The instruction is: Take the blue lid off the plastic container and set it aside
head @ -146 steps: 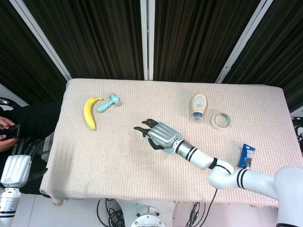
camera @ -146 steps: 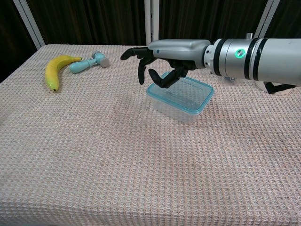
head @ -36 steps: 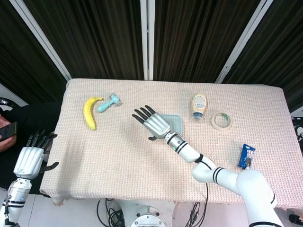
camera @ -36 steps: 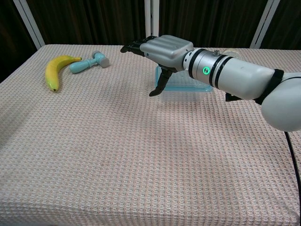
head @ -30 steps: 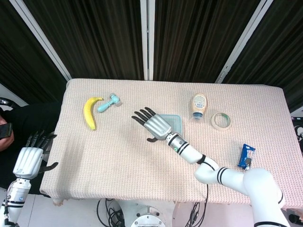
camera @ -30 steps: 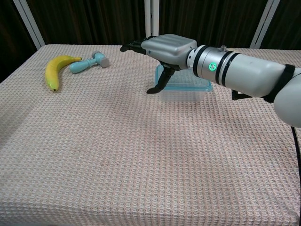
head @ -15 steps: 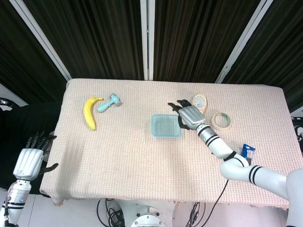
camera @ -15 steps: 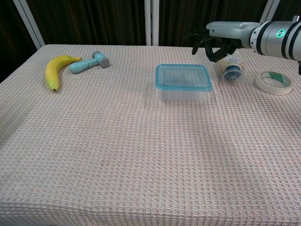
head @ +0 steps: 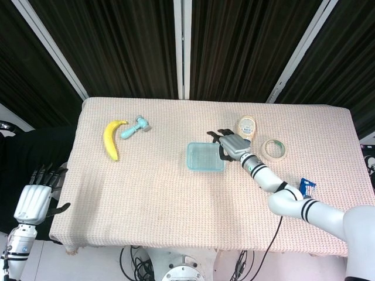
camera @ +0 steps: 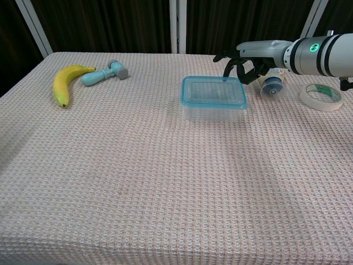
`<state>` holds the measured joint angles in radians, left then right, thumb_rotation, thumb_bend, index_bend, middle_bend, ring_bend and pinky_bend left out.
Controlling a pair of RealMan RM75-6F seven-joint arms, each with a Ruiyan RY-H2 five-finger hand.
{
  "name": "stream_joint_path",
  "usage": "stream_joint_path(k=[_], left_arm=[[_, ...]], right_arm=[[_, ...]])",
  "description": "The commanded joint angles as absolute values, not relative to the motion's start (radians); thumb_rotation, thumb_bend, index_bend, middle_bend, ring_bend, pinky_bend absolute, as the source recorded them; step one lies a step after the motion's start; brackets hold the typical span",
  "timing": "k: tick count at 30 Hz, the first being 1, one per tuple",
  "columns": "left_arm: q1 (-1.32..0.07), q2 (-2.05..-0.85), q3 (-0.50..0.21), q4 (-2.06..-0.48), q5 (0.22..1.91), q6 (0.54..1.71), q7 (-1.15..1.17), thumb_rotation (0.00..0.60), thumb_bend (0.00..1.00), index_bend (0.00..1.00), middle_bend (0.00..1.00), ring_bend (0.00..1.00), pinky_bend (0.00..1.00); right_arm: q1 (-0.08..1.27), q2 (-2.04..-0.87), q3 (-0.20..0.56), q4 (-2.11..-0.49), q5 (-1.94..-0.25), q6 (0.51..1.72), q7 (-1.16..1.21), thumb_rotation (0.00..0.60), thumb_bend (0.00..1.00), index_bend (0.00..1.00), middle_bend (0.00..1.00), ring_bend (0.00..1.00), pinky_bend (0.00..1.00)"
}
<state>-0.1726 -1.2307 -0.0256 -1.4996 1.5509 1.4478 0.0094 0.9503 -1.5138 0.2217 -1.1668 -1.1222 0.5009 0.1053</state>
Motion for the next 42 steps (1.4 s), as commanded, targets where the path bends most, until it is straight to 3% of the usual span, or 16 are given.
stream_joint_path(k=[1, 11, 19, 21, 24, 25, 29, 34, 42], left_arm=[[-0.174, -1.233, -0.024, -1.495, 1.554, 1.448, 0.006, 0.6, 0.03, 0.16, 0.14, 0.0, 0.0], [-0.19, -1.222, -0.022, -1.497, 1.585, 1.446, 0.01, 0.6, 0.03, 0.16, 0.14, 0.0, 0.0], [-0.28, -1.214, -0.034, -1.522, 1.65, 1.372, 0.017, 0.6, 0.03, 0.16, 0.14, 0.0, 0.0], [-0.312, -1.215, -0.037, -1.537, 1.669, 1.34, 0.014, 0.6, 0.03, 0.15, 0.14, 0.0, 0.0], [-0.381, -1.214, -0.041, -1.58, 1.702, 1.267, -0.009, 0.6, 0.03, 0.14, 0.14, 0.0, 0.0], [-0.413, -1.215, -0.043, -1.6, 1.716, 1.232, -0.018, 0.6, 0.03, 0.14, 0.14, 0.0, 0.0], [-0.54, -1.238, -0.074, -1.671, 1.729, 1.088, -0.029, 0.6, 0.03, 0.11, 0.12, 0.0, 0.0], [-0.671, -1.329, -0.149, -1.713, 1.659, 0.947, 0.011, 0.6, 0.02, 0.06, 0.08, 0.0, 0.0], [-0.856, -1.493, -0.239, -1.73, 1.414, 0.725, 0.242, 0.6, 0.0, 0.01, 0.02, 0.0, 0.0]], right_arm=[[0.929, -1.47, 0.21, -1.255, -1.149, 0.495, 0.141, 0.6, 0.93, 0.0, 0.25, 0.0, 0.0], [0.939, -1.482, 0.201, -1.33, -1.204, 0.505, 0.165, 0.6, 0.93, 0.0, 0.25, 0.0, 0.0], [0.963, -1.524, 0.198, -1.316, -1.223, 0.495, 0.185, 0.6, 0.93, 0.0, 0.24, 0.0, 0.0], [0.953, -1.513, 0.197, -1.329, -1.235, 0.518, 0.186, 0.6, 0.85, 0.0, 0.22, 0.0, 0.0], [0.907, -1.476, 0.199, -1.362, -1.253, 0.628, 0.162, 0.6, 0.43, 0.0, 0.15, 0.0, 0.0], [0.879, -1.457, 0.199, -1.381, -1.262, 0.695, 0.133, 0.6, 0.35, 0.0, 0.12, 0.0, 0.0], [0.76, -1.37, 0.19, -1.491, -1.302, 0.952, 0.01, 0.6, 0.33, 0.0, 0.07, 0.0, 0.0], [0.621, -1.256, 0.156, -1.626, -1.351, 1.171, -0.073, 0.6, 0.29, 0.0, 0.05, 0.0, 0.0], [0.465, -1.17, 0.092, -1.682, -1.433, 1.355, -0.064, 0.6, 0.27, 0.0, 0.04, 0.0, 0.0]])
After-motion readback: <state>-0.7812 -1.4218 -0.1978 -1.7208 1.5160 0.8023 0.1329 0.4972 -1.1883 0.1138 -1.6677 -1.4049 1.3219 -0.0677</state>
